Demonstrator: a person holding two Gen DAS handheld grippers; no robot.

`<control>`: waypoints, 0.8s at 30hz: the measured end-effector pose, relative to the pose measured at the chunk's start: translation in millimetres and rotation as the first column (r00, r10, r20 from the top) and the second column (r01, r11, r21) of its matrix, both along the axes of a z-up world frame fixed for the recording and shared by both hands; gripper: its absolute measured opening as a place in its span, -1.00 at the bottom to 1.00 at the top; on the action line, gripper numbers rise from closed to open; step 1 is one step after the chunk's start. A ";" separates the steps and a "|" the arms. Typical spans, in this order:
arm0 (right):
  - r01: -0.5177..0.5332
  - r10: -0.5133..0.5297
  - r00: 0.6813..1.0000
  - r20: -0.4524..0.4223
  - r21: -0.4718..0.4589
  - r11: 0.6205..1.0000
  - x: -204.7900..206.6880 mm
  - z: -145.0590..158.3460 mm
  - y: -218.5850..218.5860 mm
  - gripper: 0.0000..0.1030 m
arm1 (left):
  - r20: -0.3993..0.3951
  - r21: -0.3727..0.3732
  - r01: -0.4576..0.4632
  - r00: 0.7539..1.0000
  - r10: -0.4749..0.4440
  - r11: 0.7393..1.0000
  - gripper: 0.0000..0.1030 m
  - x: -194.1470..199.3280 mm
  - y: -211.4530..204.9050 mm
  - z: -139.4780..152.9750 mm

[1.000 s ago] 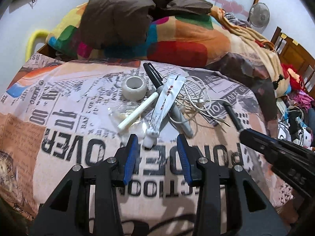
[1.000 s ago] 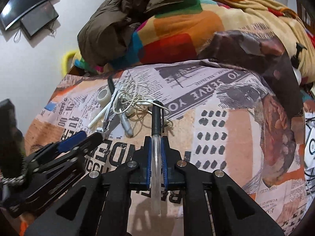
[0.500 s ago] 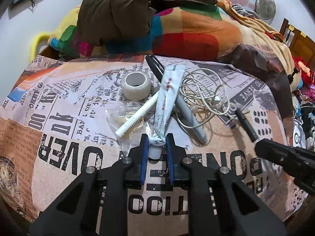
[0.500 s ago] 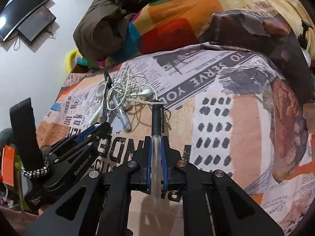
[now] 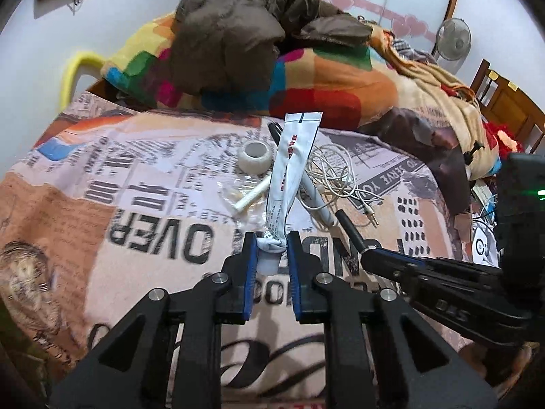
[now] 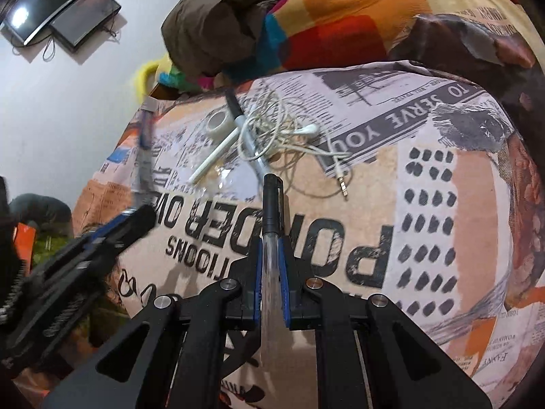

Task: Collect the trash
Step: 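Lift the pen and white tube and carry them toward the bin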

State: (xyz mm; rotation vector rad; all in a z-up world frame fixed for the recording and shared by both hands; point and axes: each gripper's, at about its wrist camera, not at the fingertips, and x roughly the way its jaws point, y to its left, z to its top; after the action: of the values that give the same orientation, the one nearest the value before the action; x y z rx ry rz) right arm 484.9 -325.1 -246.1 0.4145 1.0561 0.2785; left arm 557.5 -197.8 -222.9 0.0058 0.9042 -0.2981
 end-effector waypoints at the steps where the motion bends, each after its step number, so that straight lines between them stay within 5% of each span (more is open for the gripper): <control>1: -0.002 0.002 1.000 0.008 -0.016 1.000 -1.6 2.9 2.8 -0.83 | 0.009 0.001 -0.002 1.000 0.002 1.000 -0.67 -6.2 5.1 6.3; 13: -0.038 0.050 0.984 0.169 -0.076 0.996 -42.3 81.9 32.5 -0.83 | 0.100 -0.001 -0.072 0.992 0.071 0.997 -0.67 -57.0 76.6 73.8; 24: -0.139 0.172 0.933 0.317 -0.123 0.983 -87.6 160.0 100.6 -0.83 | 0.176 0.020 -0.176 0.970 0.170 0.984 -0.68 -117.6 150.6 121.8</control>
State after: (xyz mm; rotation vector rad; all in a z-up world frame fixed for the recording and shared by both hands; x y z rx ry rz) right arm 397.3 -224.4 -86.1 0.1857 0.7730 0.4200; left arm 439.9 -47.2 -101.1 -0.0146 0.7304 -0.1165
